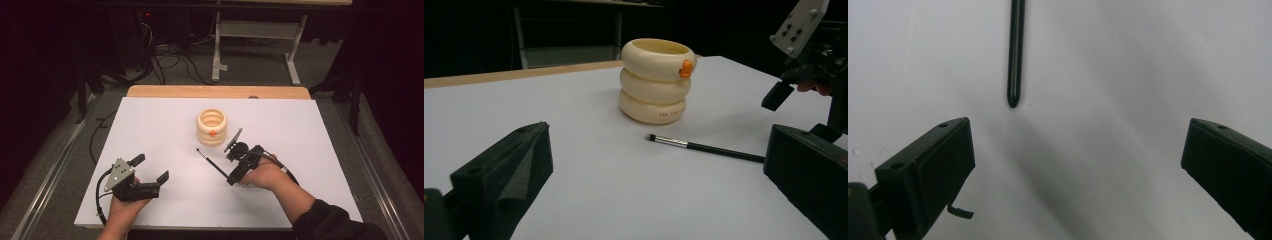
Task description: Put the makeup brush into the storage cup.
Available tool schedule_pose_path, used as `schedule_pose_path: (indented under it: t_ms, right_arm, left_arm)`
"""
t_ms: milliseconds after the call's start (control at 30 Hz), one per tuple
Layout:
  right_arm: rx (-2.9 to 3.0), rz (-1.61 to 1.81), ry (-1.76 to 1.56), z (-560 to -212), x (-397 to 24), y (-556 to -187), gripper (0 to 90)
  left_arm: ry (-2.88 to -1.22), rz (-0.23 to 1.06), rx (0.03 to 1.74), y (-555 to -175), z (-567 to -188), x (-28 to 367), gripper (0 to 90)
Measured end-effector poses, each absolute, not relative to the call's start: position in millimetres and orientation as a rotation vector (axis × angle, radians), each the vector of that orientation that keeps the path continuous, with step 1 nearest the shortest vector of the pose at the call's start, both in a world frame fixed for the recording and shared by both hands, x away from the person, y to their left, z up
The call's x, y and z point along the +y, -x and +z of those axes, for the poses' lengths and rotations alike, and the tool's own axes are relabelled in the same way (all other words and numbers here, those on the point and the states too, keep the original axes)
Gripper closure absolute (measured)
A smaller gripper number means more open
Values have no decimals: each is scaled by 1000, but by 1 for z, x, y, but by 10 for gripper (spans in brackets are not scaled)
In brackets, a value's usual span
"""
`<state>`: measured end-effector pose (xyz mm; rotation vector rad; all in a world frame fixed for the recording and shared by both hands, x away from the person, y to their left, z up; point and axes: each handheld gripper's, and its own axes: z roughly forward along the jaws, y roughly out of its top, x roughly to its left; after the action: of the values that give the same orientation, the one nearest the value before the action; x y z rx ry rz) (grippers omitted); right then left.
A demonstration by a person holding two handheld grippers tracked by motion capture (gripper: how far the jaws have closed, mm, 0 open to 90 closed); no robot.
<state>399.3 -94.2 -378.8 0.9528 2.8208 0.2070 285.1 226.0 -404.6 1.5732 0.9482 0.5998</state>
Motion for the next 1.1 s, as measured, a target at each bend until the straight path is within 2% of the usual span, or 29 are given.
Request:
schedule_pose_path:
  t_ms: [967, 1100]
  right_arm:
    - [2845, 198, -910, -383, -65, -405, 52]
    - [2840, 209, -901, -382, -62, -406, 86]
  left_arm:
    - [-1574, 600, 945, -285, -404, 227, 2]
    - [-1572, 599, 945, -285, -404, 227, 2]
